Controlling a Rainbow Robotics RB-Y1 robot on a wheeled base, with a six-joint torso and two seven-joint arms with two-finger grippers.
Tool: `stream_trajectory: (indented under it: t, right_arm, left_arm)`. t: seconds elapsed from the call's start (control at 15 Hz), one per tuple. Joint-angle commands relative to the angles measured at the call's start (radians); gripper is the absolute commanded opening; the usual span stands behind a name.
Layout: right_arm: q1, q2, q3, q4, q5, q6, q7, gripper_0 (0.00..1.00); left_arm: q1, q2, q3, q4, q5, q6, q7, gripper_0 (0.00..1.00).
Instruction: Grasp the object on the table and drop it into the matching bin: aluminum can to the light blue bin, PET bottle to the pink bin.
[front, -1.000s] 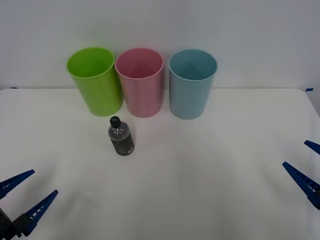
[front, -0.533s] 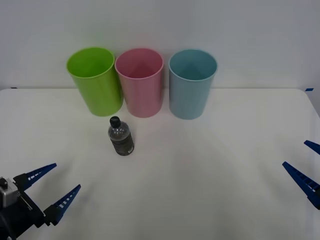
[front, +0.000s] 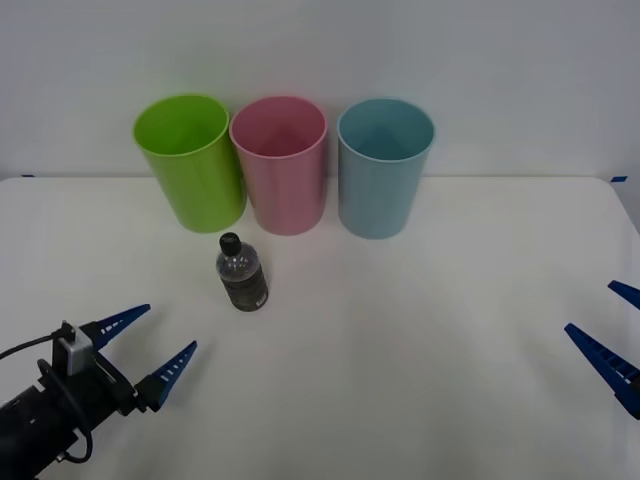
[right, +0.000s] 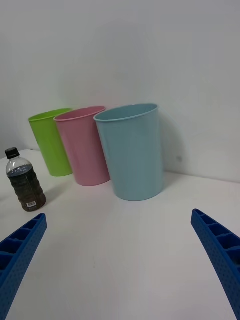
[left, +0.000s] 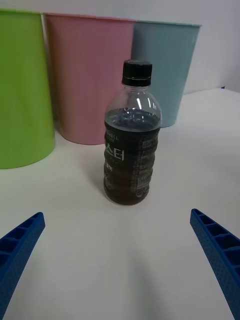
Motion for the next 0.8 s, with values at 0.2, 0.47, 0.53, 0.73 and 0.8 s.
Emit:
stream_trajectory:
  t: [0.2, 0.47, 0.53, 0.73, 0.8]
  right_arm:
    - [0.0, 0.0, 0.0, 0.0, 0.0, 0.0, 0.0, 1.0]
    - [0.0, 0.0, 0.0, 0.0, 0.0, 0.0, 0.0, 1.0]
    - [0.0, 0.0, 0.0, 0.0, 0.0, 0.0, 0.0, 1.0]
    - [0.0, 0.0, 0.0, 0.0, 0.0, 0.0, 0.0, 1.0]
    - [0.0, 0.0, 0.0, 0.0, 0.0, 0.0, 0.0, 1.0]
  left_arm:
    - [-0.122, 0.0, -0.043, 0.141, 0.0, 0.001, 0.003, 1.0]
    - [-0.217, -0.002, -0.082, 0.232, 0.0, 0.005, -0.004, 1.0]
    - [-0.234, -0.006, -0.086, 0.247, 0.0, 0.005, -0.004, 1.0]
    - [-0.266, -0.029, -0.114, 0.268, -0.002, 0.038, -0.011, 1.0]
    - [-0.27, -0.035, -0.123, 0.268, -0.002, 0.055, -0.016, 1.0]
